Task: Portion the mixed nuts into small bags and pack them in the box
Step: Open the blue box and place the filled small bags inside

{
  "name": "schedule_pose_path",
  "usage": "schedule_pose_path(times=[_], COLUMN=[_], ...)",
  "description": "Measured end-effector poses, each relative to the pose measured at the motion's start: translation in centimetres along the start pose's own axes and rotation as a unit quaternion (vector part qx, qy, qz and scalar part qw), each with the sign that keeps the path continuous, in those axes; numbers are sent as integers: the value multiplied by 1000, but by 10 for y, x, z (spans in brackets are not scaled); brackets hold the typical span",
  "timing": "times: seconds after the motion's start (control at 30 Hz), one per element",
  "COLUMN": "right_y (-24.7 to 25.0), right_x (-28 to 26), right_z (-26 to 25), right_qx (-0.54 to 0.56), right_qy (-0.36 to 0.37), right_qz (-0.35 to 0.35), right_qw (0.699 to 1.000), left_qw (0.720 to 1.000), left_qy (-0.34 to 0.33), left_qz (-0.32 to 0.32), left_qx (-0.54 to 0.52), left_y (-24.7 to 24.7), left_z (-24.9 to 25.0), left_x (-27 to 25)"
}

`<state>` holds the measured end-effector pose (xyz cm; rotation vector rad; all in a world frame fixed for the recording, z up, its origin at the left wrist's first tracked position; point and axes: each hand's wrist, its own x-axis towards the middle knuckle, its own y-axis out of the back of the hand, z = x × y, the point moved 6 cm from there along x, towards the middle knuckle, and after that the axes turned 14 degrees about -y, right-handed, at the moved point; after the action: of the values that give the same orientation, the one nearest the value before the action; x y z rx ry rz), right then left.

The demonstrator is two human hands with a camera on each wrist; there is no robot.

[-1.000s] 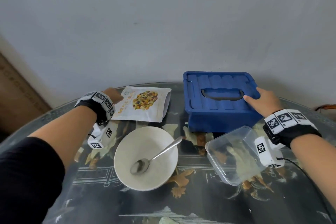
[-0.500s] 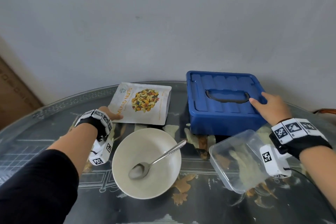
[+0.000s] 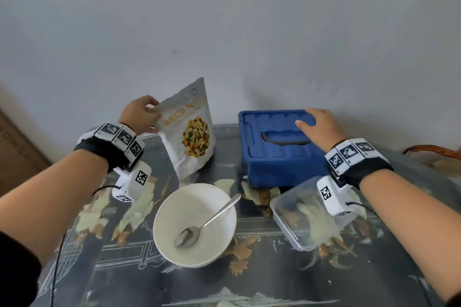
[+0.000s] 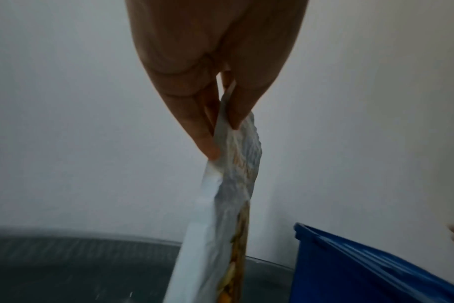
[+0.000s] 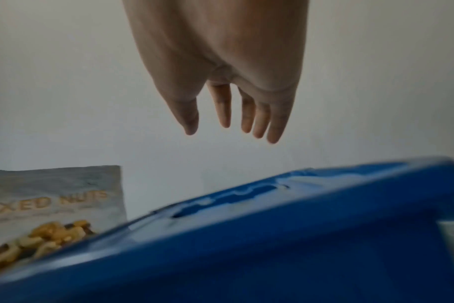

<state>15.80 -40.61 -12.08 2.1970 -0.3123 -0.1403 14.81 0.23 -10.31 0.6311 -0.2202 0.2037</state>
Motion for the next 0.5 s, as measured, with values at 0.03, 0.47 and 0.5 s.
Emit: schedule_pose_path(times=[0.03,0.47,0.5], right_y=[-1,-56,-58], right_x=[-4,-50,-50], right_z=[-13,-88,-88], right_qx=[16,131,142], right_qy=[15,76,77], right_qz=[-9,-186,-183], right_qw=[1000,971,970], left_qw=[999,986,986], left_qy=[-36,-96,-87], left_qz=[-22,-136,-140], left_qx=[33,-6,-21], left_y=[-1,-14,-13], left_z=[19,38,31], left_x=[-1,-39,-41])
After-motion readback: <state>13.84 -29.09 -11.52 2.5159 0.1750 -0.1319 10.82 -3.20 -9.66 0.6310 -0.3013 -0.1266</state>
